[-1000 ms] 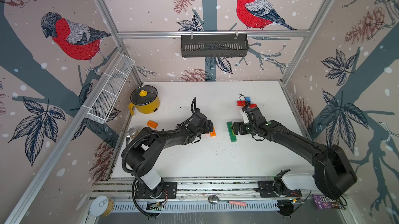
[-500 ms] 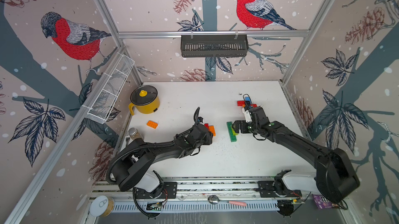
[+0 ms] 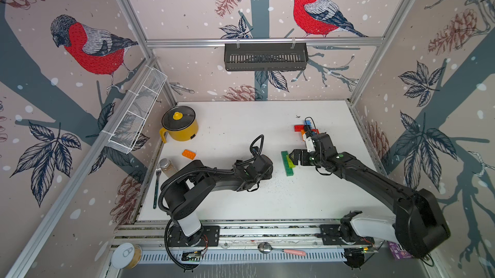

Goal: Assemble a small pinwheel with lego
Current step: Pick up the lego brick from the center of the board.

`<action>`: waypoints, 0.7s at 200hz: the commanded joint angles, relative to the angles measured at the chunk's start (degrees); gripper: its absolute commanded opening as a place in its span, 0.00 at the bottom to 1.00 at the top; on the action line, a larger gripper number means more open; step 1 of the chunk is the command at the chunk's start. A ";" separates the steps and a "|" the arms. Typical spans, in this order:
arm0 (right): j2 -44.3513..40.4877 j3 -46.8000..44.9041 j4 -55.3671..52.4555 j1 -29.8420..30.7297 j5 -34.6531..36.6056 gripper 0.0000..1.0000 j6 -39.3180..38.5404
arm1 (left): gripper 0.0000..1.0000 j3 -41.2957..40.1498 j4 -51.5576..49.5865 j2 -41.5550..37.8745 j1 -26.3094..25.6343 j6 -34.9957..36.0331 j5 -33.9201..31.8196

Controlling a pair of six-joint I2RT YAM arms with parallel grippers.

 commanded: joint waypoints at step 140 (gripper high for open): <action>-1.74 -1.28 0.96 -2.34 -3.07 1.00 0.38 | 0.48 10.68 -16.60 9.48 -4.09 -2.66 -14.37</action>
